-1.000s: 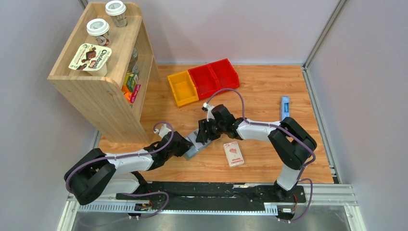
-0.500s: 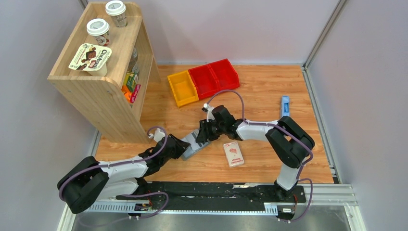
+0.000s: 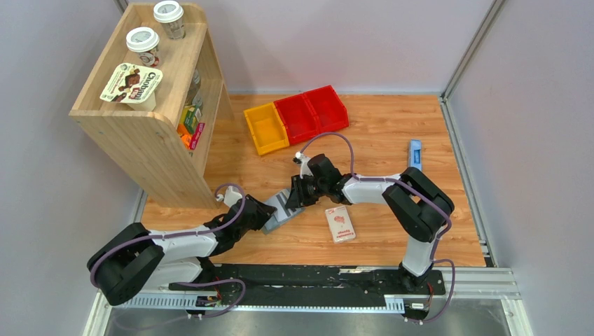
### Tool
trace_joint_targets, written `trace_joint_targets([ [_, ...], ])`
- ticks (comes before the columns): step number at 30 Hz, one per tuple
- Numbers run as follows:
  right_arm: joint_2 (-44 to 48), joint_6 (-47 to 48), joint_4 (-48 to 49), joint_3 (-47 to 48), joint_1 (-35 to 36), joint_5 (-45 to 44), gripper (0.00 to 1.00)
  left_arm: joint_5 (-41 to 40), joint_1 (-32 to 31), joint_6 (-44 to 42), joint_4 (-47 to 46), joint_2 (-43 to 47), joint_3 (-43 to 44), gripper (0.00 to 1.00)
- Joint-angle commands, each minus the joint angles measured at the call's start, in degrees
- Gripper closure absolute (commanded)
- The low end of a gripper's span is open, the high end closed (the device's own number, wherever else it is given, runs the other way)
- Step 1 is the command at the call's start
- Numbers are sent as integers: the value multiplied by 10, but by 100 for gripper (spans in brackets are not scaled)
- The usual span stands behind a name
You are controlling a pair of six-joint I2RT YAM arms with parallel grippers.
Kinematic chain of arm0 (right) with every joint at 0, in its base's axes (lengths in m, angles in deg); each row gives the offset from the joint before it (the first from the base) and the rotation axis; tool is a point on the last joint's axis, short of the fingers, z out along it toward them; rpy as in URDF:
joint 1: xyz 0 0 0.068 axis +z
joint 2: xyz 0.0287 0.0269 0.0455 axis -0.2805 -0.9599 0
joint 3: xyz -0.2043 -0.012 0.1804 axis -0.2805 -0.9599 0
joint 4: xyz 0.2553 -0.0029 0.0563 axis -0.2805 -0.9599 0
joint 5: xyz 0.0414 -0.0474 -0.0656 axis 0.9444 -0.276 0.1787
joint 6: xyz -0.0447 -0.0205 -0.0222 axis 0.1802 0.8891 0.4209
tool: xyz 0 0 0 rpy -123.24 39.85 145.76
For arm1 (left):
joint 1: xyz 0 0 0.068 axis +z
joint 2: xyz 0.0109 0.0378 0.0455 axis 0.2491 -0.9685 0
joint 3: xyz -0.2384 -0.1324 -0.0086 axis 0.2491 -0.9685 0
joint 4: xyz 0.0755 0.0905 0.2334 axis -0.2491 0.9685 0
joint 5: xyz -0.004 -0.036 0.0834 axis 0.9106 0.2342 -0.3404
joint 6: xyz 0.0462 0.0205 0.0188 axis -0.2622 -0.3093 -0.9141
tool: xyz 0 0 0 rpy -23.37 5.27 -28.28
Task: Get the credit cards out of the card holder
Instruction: Remove the credit card from the card holder.
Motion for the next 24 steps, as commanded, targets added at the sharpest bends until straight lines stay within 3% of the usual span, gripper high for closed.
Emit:
trace_joint_targets([
  [1, -25, 2, -23, -12, 3, -7, 71, -17, -2, 10, -28, -17, -2, 67],
  [11, -40, 4, -30, -10, 3, -14, 74, -3, -2, -5, -106, -21, -26, 74],
  [24, -57, 1, -31, -6, -5, -8, 76, 9, -2, -98, -120, 72, -45, 79],
])
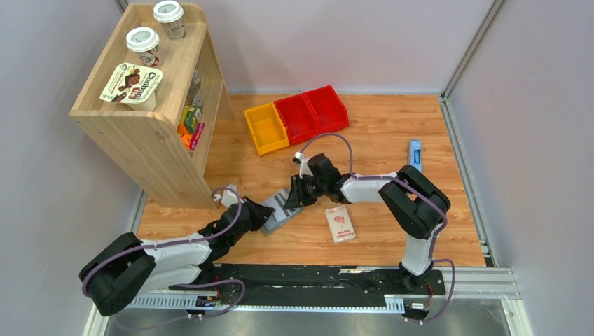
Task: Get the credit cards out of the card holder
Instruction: Remove the credit card from the card holder.
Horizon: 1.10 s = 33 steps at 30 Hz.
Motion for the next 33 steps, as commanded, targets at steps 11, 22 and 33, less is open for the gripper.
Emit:
trace_joint_targets([
  [11, -40, 14, -49, -6, 0, -21, 76, 36, -2, -60, -80, -18, 22, 80],
  [22, -41, 13, -51, -6, 0, -17, 77, 51, -2, -78, -101, -44, 37, 80],
  [33, -37, 16, -59, -5, 0, -23, 77, 66, -2, -91, -113, -58, 46, 84],
])
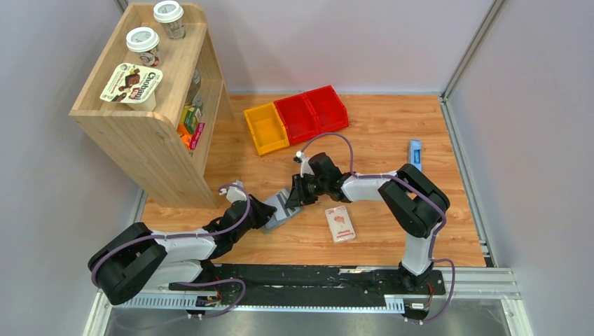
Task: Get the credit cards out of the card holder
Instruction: Remove the credit card from the card holder.
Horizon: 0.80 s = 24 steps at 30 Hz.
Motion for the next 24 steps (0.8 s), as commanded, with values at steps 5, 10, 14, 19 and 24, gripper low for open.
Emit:
trace_joint_targets([
  [5, -34, 20, -66, -6, 7, -46, 77, 44, -6, -6, -70, 11, 22, 87],
  [10, -42, 18, -75, -1, 7, -55, 79, 39, -6, 4, -65, 33, 7, 89],
  [14, -51, 16, -78, 5, 4, -56, 81, 43, -6, 5, -54, 44, 7, 90],
  [19, -57, 13, -97, 8, 1, -56, 83, 45, -6, 7, -47, 56, 6, 90],
  [24, -58, 13, -99, 8, -2, -57, 84, 41, -6, 10, -22, 72, 3, 93],
])
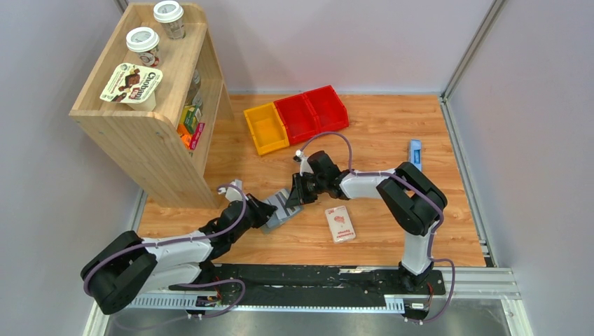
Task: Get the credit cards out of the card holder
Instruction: Remove the credit card from the card holder.
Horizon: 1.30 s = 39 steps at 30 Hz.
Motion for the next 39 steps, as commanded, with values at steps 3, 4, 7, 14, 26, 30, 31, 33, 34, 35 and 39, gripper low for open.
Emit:
trace_joint_targets([
  [3, -45, 19, -70, -14, 2, -64, 84, 27, -6, 15, -25, 37, 0, 93],
  [4, -45, 19, -71, -14, 1, -64, 85, 27, -6, 17, -18, 39, 0, 93],
  [7, -45, 18, -71, -13, 0, -65, 85, 24, -6, 22, 8, 54, -5, 93],
  [14, -45, 18, -74, -15, -6, -71, 85, 5, -6, 30, 86, 108, -6, 93],
  [26, 3, 20, -72, -14, -7, -63, 81, -9, -6, 44, 181, 140, -7, 100],
  [30, 41, 18, -71, -10, -7, -60, 76, -10, -6, 42, 182, 132, -3, 100],
  [31, 48, 17, -70, -9, -7, -60, 76, -10, -6, 42, 180, 128, -2, 100],
  [33, 60, 17, -64, -5, -6, -54, 75, -10, -6, 40, 175, 120, 0, 100],
  [34, 64, 16, -60, -3, -5, -50, 75, -9, -6, 39, 172, 118, 1, 100],
  [35, 66, 17, -57, -1, -4, -44, 74, -8, -6, 38, 171, 112, 2, 100],
  [39, 62, 16, -31, 7, 9, -24, 73, -6, -6, 37, 164, 102, 6, 100],
])
